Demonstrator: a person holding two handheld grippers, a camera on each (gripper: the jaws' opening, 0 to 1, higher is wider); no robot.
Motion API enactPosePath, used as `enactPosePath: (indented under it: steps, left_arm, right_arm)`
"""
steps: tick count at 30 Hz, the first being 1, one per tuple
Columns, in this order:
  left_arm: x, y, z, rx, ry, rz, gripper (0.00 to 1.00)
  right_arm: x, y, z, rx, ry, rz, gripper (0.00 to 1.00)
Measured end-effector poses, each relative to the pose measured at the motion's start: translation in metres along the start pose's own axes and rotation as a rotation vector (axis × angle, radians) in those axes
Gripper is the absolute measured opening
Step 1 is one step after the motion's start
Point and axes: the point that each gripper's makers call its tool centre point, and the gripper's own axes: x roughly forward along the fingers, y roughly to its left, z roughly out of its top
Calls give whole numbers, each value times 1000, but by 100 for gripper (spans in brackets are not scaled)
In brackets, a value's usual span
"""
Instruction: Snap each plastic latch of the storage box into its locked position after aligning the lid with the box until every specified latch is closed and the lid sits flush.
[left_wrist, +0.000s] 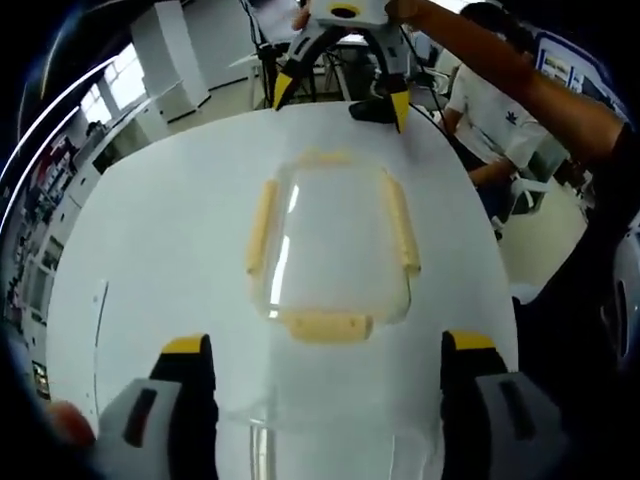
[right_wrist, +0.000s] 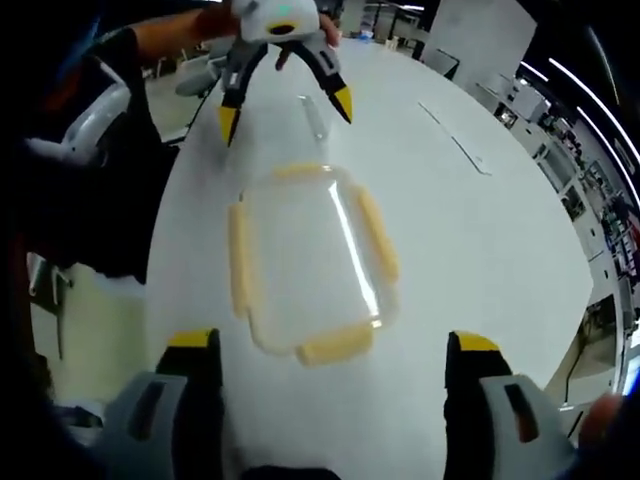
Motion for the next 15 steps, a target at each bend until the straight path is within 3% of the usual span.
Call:
enactPosePath:
  steps: [4, 8, 15]
  left_arm:
    - [2, 2, -1, 44, 7, 9, 91]
    - [6, 1, 0, 37, 0, 9, 91]
    - [15, 0, 5, 83, -29, 28, 89]
  right_arm:
    - [1, 0, -2, 2, -1, 8, 88]
    - [5, -3, -8, -13, 18, 12, 86]
    - [8, -7, -15, -28, 32, 16, 73]
